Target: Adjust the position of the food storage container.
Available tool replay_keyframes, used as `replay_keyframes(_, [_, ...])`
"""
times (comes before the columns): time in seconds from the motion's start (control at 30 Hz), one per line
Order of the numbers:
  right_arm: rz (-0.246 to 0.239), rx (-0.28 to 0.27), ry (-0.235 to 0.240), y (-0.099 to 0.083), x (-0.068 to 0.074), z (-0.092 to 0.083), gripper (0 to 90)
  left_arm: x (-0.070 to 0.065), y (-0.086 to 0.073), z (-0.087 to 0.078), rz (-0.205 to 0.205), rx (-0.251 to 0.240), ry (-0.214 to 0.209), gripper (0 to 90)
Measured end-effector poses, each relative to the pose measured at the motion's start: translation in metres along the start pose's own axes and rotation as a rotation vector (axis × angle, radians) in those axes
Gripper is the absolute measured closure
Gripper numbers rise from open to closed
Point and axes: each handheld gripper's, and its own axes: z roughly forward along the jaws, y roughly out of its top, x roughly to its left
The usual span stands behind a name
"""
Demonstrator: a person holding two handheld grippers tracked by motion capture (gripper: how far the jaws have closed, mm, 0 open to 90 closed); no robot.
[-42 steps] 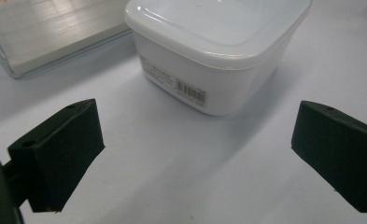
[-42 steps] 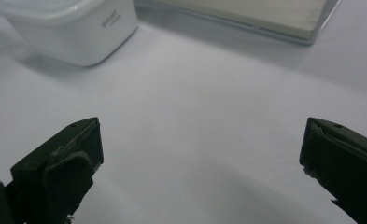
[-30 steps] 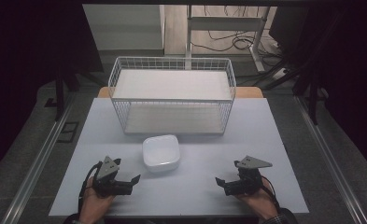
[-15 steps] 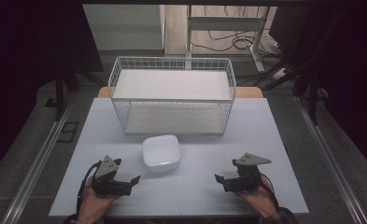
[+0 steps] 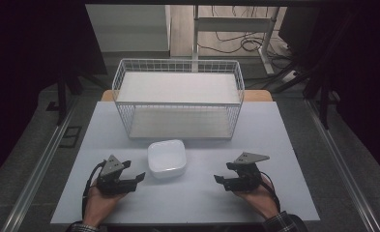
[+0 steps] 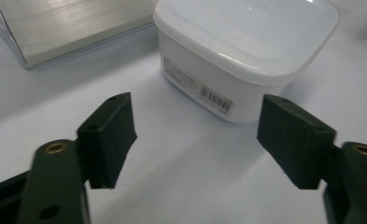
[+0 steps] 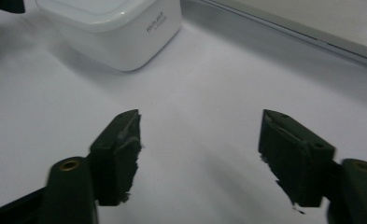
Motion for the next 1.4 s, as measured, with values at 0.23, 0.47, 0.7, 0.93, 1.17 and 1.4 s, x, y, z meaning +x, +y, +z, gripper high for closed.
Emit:
replay_keyframes(0.23, [-0.034,0.000,0.020,0.014,-0.002,0.008,46.3,0.004,0.005,0.005,-0.017,0.009,0.000,40.1])
replay_keyframes(0.47, [-0.075,-0.001,0.041,0.030,-0.001,0.024,61.5,0.010,0.015,0.019,0.005,0.053,0.014,58.1])
replay_keyframes(0.7, [-0.115,-0.001,0.063,0.046,0.001,0.049,80.5,0.017,0.023,0.033,0.011,0.084,0.035,80.3])
replay_keyframes(0.93, [-0.136,-0.010,0.058,0.059,0.005,0.073,88.9,0.023,0.034,0.048,-0.010,0.068,0.034,89.9])
replay_keyframes(1.17, [-0.159,0.010,0.064,0.064,0.012,0.094,88.7,0.015,0.038,0.058,0.009,0.079,0.019,90.0])
replay_keyframes(1.4, [-0.133,0.025,0.028,0.058,0.007,0.089,88.7,0.002,0.043,0.065,0.023,0.085,-0.015,90.0])
